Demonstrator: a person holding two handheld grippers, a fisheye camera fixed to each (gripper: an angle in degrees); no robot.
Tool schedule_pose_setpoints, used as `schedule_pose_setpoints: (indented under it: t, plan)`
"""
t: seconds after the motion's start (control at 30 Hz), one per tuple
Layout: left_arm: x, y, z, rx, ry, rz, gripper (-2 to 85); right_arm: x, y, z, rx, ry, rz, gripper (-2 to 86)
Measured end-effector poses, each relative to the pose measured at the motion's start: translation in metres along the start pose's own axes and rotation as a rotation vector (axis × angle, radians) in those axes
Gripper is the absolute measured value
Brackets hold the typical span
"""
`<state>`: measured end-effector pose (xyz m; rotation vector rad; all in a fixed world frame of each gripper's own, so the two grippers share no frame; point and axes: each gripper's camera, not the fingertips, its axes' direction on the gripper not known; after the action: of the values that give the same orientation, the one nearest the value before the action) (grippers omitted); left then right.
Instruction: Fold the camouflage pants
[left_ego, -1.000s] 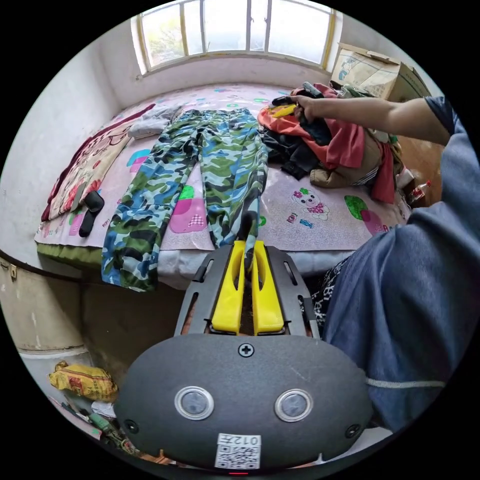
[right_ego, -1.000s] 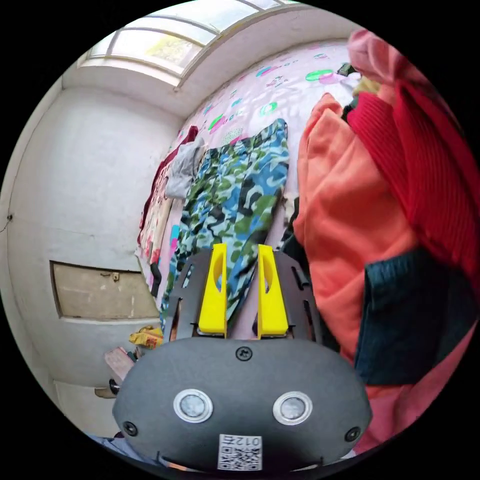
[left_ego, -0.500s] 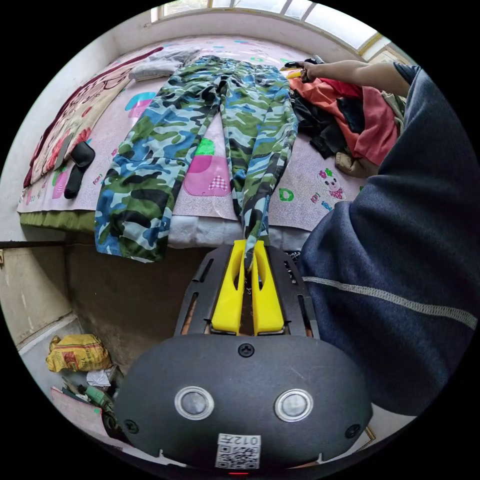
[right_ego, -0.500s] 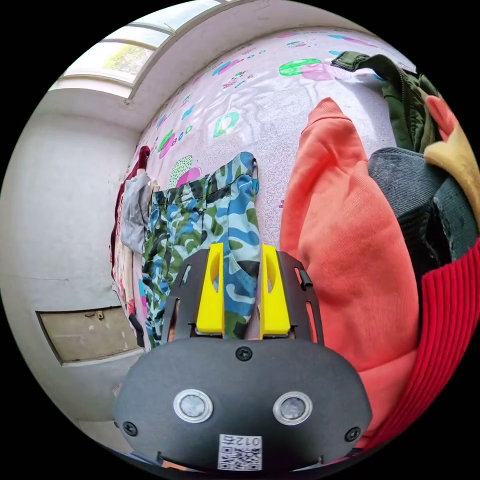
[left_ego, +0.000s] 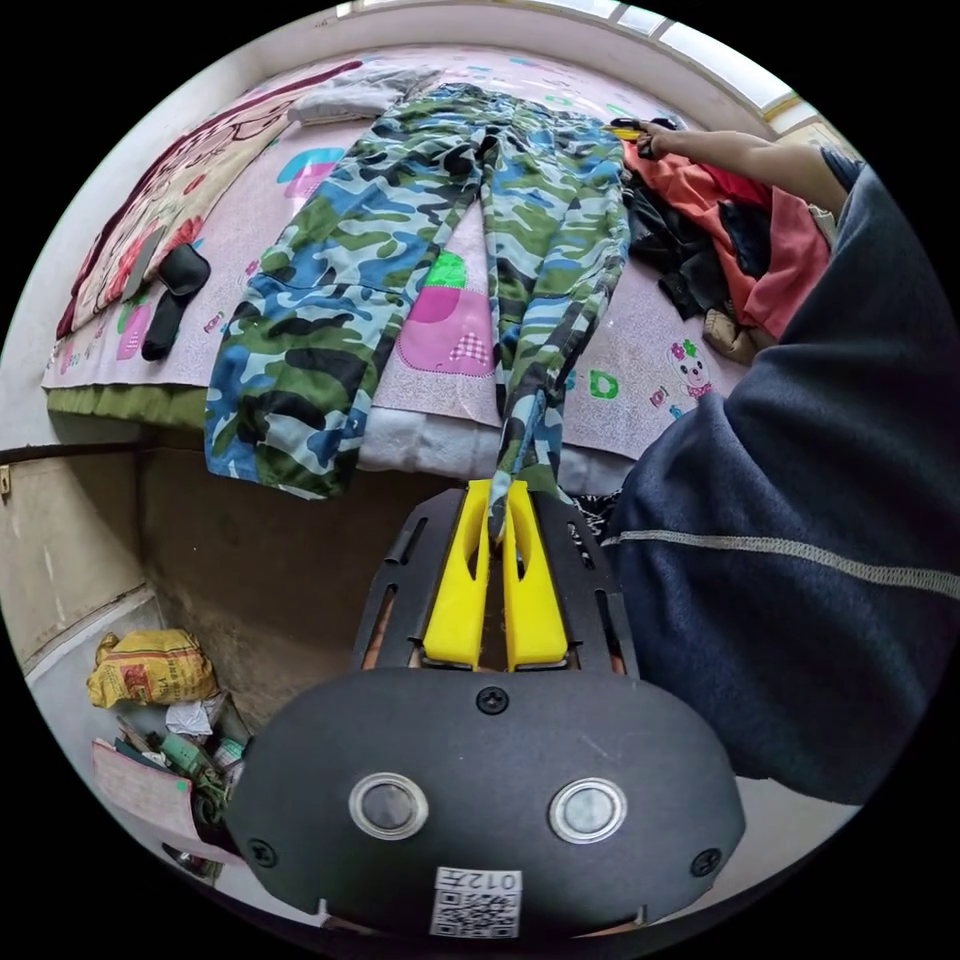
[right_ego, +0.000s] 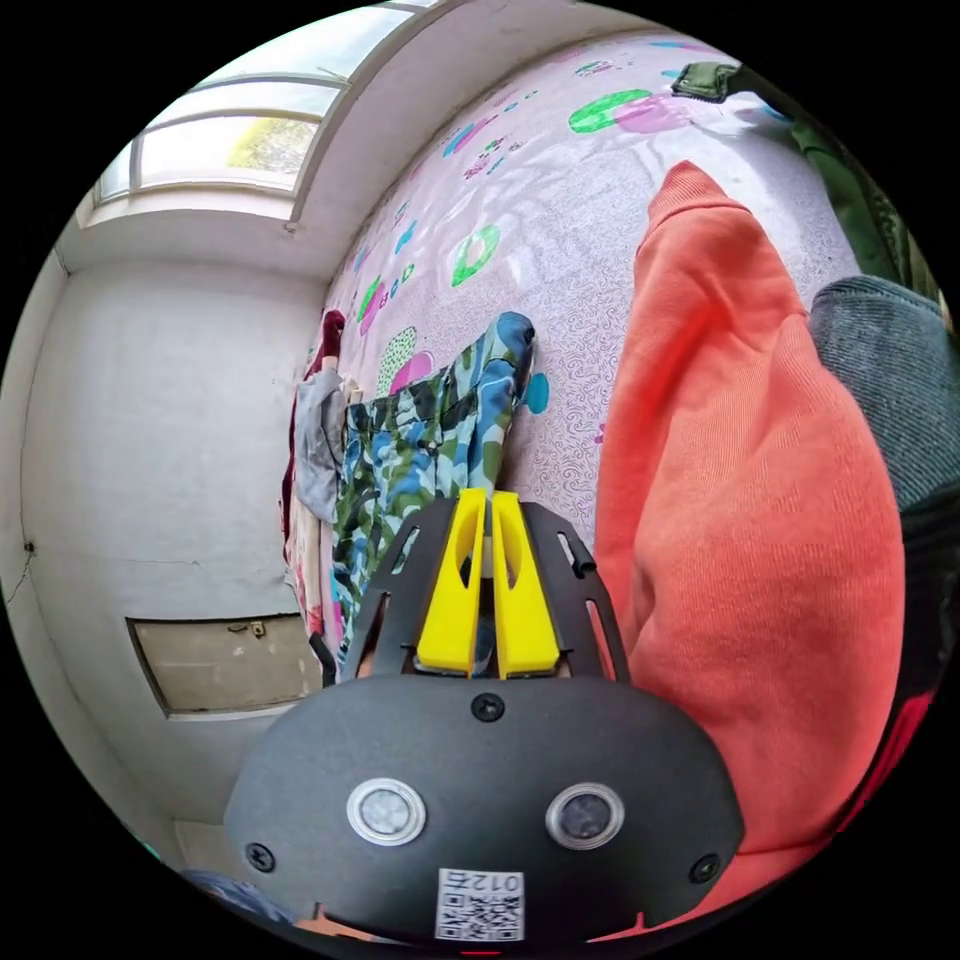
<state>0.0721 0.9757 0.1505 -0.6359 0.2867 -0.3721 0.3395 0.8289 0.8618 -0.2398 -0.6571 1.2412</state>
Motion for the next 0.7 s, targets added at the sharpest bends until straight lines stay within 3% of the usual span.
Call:
schedule_pose_setpoints:
  t: [0.3, 0.7]
  plan:
    - [-0.112, 0.015, -0.070, 0.150, 0.091, -0.113, -0.2, -0.121, -0.013, 0.053, -0.022, -0.100, -0.151, 0.4]
    - [-0.288, 0.032, -0.082, 0.217, 0.157, -0.249, -0.2, -0.363, 0.014, 0.287, -0.103, 0.087, -0.356, 0.2]
